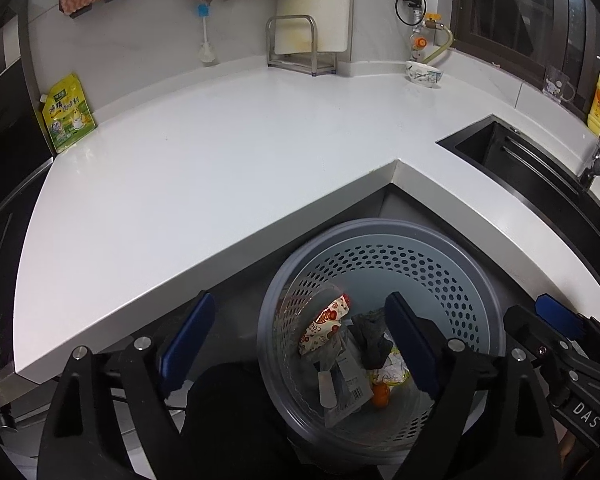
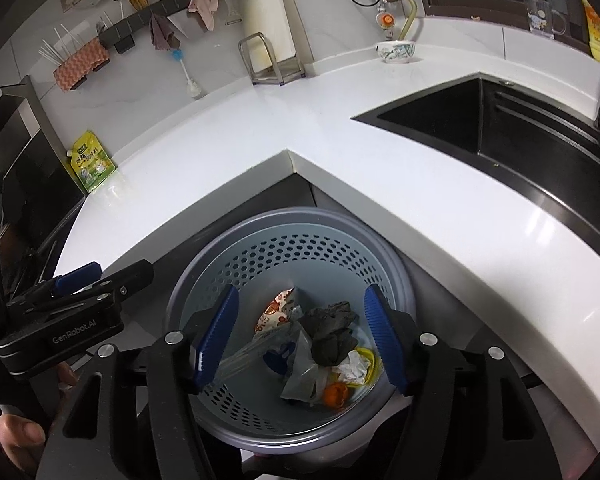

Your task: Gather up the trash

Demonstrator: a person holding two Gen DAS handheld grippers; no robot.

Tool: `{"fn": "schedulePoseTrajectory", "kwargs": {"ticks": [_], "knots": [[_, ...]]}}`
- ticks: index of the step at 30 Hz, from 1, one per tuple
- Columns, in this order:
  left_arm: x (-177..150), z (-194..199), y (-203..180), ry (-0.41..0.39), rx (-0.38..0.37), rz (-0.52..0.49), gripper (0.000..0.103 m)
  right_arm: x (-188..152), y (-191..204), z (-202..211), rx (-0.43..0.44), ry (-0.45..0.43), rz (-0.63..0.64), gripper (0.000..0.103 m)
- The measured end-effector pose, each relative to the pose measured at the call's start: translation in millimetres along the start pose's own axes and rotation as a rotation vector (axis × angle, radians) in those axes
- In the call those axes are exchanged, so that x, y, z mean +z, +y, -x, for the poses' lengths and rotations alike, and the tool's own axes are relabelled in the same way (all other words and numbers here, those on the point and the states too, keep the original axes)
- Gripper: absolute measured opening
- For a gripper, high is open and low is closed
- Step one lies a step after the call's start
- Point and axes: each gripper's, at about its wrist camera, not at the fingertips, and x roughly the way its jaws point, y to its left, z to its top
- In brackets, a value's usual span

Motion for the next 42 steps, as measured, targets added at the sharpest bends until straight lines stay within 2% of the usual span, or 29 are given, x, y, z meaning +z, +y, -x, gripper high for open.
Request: {"fn": "schedulePoseTrajectory", "kwargs": {"ticks": [3, 11, 42], "knots": [[2, 5, 1, -0.012, 0.003, 0.004, 0.093, 0, 1, 3, -0.007, -0.007, 0.005, 0.065], [5, 13, 4, -0.027, 0.009, 0.015, 0.096, 2, 2, 5, -0.041, -0.006, 0.005, 0.066], [6, 15, 5, -0.024, 0.049, 0.007, 0.097, 5, 3, 10, -0.059, -0.014, 0.02, 0.066]]}}
